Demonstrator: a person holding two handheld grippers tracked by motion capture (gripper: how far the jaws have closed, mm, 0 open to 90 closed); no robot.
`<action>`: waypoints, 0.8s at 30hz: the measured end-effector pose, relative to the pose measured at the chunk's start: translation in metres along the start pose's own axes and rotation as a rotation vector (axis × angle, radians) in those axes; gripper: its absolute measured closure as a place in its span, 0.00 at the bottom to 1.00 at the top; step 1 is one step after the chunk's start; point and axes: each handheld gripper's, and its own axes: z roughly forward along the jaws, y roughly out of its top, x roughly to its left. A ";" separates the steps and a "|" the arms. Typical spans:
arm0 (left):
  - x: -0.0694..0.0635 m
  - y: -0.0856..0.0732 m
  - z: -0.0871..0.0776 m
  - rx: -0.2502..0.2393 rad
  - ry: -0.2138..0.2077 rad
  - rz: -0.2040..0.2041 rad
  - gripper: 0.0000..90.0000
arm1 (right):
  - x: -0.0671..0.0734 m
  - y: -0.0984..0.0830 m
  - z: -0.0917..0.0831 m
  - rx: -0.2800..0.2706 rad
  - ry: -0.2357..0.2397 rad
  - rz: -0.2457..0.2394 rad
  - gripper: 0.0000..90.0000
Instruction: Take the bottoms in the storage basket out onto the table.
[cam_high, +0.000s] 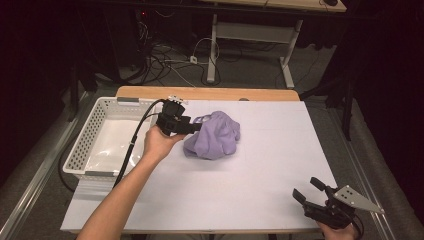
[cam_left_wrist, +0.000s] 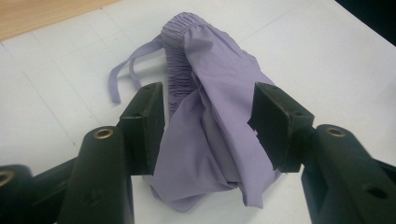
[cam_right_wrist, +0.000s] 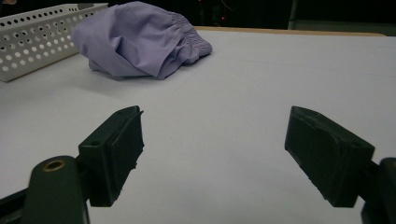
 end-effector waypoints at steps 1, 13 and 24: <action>0.000 0.000 -0.001 -0.002 0.000 0.000 0.48 | 0.000 0.000 0.000 0.000 0.000 0.000 0.22; 0.004 0.004 -0.015 -0.028 0.003 0.001 0.47 | 0.000 0.000 0.000 0.000 -0.001 -0.001 0.22; 0.007 0.004 -0.023 -0.038 0.010 0.008 0.46 | 0.000 0.000 0.000 0.001 -0.001 0.000 0.22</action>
